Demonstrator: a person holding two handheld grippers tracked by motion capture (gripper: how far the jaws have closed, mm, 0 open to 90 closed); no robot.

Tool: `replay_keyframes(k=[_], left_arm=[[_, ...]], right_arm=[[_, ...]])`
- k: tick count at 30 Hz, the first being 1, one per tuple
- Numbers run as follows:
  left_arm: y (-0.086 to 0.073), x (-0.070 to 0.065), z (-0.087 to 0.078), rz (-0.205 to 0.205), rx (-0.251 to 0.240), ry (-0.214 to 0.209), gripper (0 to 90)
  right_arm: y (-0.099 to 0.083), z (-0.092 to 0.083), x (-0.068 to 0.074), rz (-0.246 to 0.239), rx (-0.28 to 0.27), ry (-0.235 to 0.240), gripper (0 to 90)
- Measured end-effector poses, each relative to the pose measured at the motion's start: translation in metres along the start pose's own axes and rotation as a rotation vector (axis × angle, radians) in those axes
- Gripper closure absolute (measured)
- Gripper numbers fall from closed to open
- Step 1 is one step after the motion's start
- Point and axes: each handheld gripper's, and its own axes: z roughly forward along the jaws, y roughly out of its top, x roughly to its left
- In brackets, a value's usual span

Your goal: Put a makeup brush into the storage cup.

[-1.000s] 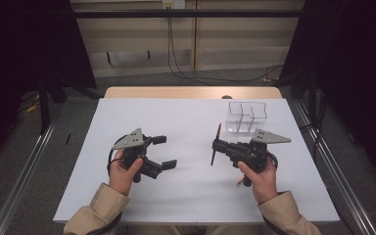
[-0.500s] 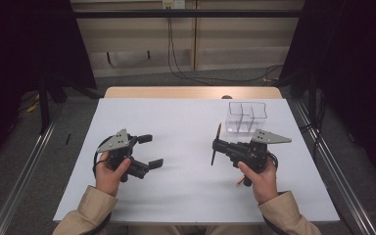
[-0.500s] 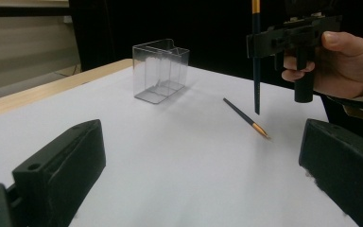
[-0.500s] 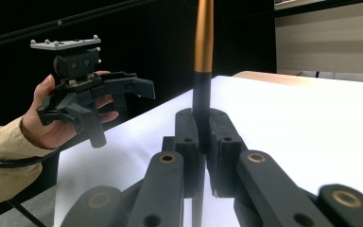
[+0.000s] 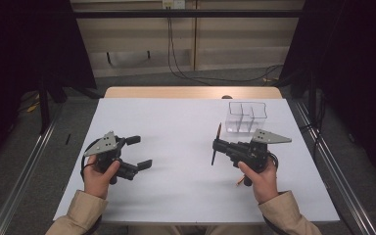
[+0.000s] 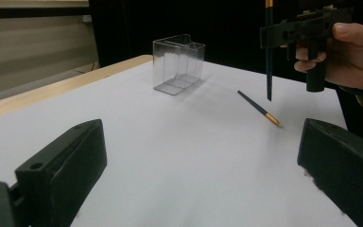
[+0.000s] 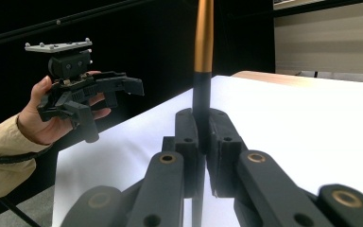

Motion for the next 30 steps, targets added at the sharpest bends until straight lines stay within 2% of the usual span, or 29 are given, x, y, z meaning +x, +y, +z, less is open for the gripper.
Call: replay_keyframes(k=[4,14,30], left_arm=[[-0.003,0.002,-0.008,-0.015,-0.005,0.015,2.1],[-0.008,0.003,-0.025,-0.008,0.001,0.043,1.8],[-0.01,0.005,-0.039,-0.021,-0.03,0.051,1.4]], right_arm=[[0.0,0.0,0.0,-0.003,0.004,0.0,83.9],[0.001,0.0,-0.001,-0.016,0.007,-0.003,83.9],[0.002,0.001,-0.001,-0.039,0.028,-0.019,83.9]])
